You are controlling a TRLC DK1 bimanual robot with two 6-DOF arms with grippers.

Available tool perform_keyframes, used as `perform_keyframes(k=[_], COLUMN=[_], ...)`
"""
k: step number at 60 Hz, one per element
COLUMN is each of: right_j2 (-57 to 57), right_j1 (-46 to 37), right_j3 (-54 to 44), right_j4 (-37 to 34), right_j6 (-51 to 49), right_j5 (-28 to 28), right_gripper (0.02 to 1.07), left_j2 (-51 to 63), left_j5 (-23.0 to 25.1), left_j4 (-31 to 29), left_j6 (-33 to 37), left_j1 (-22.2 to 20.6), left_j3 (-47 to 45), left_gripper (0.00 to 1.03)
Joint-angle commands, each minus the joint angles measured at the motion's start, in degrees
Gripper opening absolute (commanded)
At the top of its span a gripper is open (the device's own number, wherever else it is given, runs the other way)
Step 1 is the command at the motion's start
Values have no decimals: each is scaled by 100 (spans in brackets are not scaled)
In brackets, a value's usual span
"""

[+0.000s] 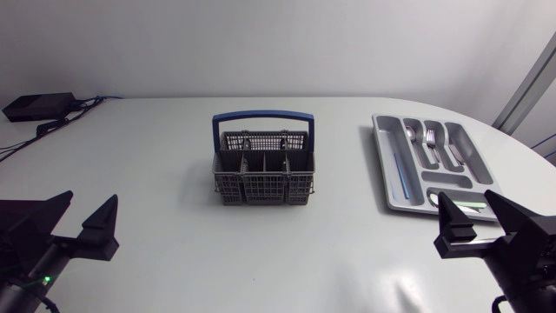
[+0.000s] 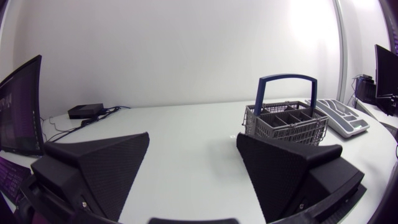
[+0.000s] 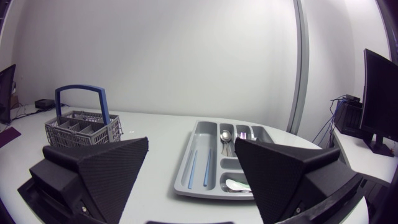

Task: Unload the cutlery basket into the drawer organizer.

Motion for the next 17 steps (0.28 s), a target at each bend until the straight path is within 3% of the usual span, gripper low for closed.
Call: perform_keyframes(k=[1, 17], right_j2=[-38, -38], right_j1=[-25, -25], right_j3=[-115, -115], right_j4=[104, 104], right_j6=[185, 185], right_j5=[-3, -3], right_gripper=[102, 102], left_j2=[-264, -416], left_j5=[-144, -239], left_j4=[162, 237], left_j6=[-302, -395], left_j1=[-92, -137], left_j3=[-309, -447], left_gripper=[99, 99])
